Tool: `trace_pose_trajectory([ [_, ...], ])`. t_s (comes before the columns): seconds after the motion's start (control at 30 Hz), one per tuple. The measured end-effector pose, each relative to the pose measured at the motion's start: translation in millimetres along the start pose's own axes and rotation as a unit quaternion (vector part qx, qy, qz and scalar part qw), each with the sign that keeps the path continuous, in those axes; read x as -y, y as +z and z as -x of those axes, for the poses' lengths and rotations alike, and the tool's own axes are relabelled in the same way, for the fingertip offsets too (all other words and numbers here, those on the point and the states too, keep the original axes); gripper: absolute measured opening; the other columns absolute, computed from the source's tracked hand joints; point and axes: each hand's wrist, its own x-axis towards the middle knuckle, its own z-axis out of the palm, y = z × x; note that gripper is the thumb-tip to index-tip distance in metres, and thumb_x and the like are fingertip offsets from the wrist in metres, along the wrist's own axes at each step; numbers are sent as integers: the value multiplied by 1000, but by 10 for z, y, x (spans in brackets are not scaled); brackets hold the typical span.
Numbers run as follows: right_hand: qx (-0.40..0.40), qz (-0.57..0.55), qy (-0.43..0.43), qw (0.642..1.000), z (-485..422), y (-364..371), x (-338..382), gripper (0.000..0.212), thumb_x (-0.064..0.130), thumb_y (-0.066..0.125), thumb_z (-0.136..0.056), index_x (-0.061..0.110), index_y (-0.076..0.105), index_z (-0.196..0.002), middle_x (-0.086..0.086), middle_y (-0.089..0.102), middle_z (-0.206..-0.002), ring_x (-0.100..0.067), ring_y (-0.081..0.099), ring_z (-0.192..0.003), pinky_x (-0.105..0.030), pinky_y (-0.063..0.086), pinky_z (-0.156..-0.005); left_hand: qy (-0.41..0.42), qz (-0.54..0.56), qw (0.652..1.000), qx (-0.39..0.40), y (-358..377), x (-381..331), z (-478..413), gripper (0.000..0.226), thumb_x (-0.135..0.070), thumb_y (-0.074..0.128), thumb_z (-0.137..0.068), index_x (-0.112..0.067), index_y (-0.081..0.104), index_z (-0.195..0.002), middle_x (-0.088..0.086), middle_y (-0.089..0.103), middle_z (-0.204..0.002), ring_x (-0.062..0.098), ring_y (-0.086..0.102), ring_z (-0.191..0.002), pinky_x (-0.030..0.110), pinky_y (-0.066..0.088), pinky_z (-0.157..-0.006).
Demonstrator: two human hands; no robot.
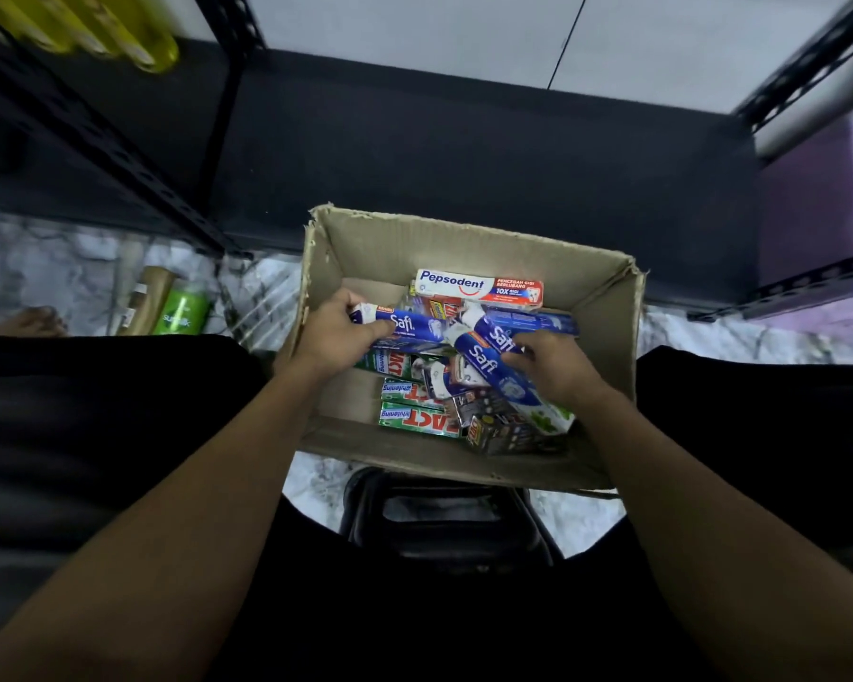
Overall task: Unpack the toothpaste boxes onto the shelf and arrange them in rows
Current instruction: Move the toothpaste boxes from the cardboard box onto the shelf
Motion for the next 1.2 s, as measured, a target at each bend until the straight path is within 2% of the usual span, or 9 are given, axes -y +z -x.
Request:
trace_pose_trajectory([
  [0.13,-85,-58,78,992,92,309,-59,36,37,55,-98,15,60,-125,-13,62,-120,-31,60,-102,-38,49,-83,-1,-17,1000,-17,62,39,77,29,-24,78,-82,-17,53,-96,-1,67,-92,20,69,-88,45,59,-80],
  [0.2,-123,-90,118,981,130,356,-50,41,38,57,-96,18,53,-132,-12,63,-122,-32,62,-104,-38,51,-81,-9,-9,1000,-16,88,62,96,29,-25,77,-82,-19,52,-96,-2,67,-94,18,69,-88,45,60,-81],
  [0.37,-75,-70,81,991,203,461,-110,60,42,64,-90,24,43,-144,-8,60,-133,-32,57,-118,-47,49,-96,-9,-14,1000,-16,119,93,124,26,-28,76,-83,-25,51,-91,-2,69,-95,14,69,-84,40,60,-80],
  [0.53,-9,-75,73,994,176,475,-153,91,41,78,-79,22,26,-151,-10,45,-147,-32,48,-129,-45,43,-104,39,-36,998,23,90,69,194,42,-23,86,-75,-26,64,-111,-8,71,-93,4,67,-80,18,53,-70],
  [0.63,-23,-43,79,996,173,481,-189,84,38,72,-84,27,22,-151,-9,48,-145,-33,52,-124,-45,47,-98,59,-62,996,38,79,86,216,48,-17,90,-67,-22,66,-108,-8,72,-93,4,67,-80,16,53,-70],
  [0.8,-45,-69,81,993,197,456,-168,75,40,66,-89,26,26,-151,-11,55,-138,-37,57,-118,-46,50,-92,117,-116,986,4,102,99,211,41,-13,91,-65,-17,72,-102,-2,75,-92,11,70,-81,33,59,-77],
  [0.93,-67,-97,77,990,231,390,-139,69,39,67,-88,23,35,-148,-12,60,-133,-36,59,-115,-40,49,-91,145,-120,982,5,108,60,216,45,-12,88,-70,-22,72,-111,-2,75,-93,7,69,-77,25,58,-71],
  [1.07,-64,-75,69,993,276,171,-14,72,40,67,-89,22,33,-149,-12,59,-133,-34,58,-116,-39,49,-91,167,-144,975,16,45,-89,246,44,-15,87,-73,-23,73,-114,-4,74,-90,-1,63,-69,6,45,-57],
  [1.2,-97,-53,47,993,356,-235,229,72,40,66,-89,23,31,-150,-10,61,-128,-30,60,-110,-36,50,-89,191,-131,973,14,-115,-342,345,42,-25,89,-70,-28,73,-109,-9,75,-89,-1,67,-70,15,53,-58],
])
